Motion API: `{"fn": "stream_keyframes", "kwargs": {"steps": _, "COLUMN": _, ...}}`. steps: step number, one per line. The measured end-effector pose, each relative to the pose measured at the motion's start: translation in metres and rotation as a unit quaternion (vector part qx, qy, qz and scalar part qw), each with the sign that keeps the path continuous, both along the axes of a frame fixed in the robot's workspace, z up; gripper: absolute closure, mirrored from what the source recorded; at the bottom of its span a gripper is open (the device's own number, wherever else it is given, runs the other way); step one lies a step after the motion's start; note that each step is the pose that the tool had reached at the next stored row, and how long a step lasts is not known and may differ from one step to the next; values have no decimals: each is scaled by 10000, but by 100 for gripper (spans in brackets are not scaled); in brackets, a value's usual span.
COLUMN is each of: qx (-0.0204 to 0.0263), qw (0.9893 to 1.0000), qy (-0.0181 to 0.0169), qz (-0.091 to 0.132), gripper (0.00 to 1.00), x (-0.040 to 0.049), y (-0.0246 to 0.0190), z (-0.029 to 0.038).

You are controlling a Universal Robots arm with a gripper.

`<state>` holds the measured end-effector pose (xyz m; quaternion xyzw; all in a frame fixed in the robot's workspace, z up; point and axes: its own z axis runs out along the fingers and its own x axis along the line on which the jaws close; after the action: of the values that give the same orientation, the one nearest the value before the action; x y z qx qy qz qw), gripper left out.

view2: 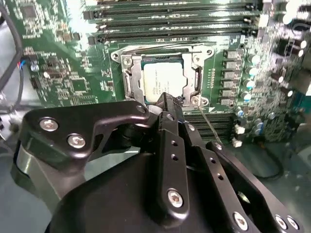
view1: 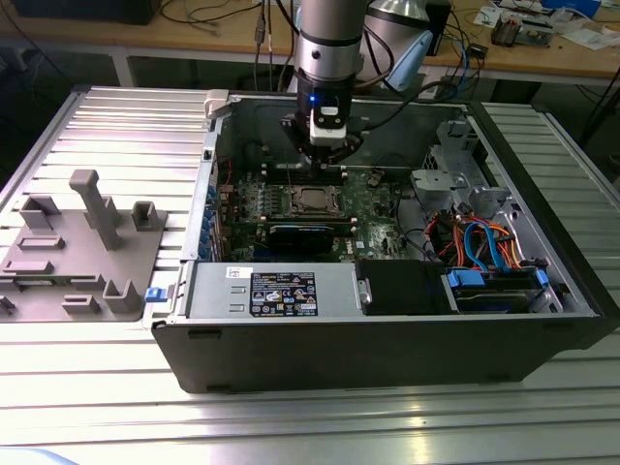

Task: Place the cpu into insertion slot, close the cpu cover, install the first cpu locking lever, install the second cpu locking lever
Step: 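Install the first cpu locking lever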

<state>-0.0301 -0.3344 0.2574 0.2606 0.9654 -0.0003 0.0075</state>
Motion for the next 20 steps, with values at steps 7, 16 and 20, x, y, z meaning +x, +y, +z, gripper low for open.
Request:
{"fn": "stream_keyframes", "kwargs": {"steps": 7, "qx": 0, "qw": 9975, "qy": 0, "qz": 700, "gripper": 89, "x": 0, "y": 0, "z": 0}}
{"fn": "stream_keyframes", "kwargs": {"steps": 16, "qx": 0, "qw": 9845, "qy": 0, "qz": 1754, "gripper": 89, "x": 0, "y": 0, "z": 0}}
{"fn": "stream_keyframes", "kwargs": {"steps": 20, "qx": 0, "qw": 9764, "qy": 0, "qz": 2158, "gripper": 89, "x": 0, "y": 0, "z": 0}}
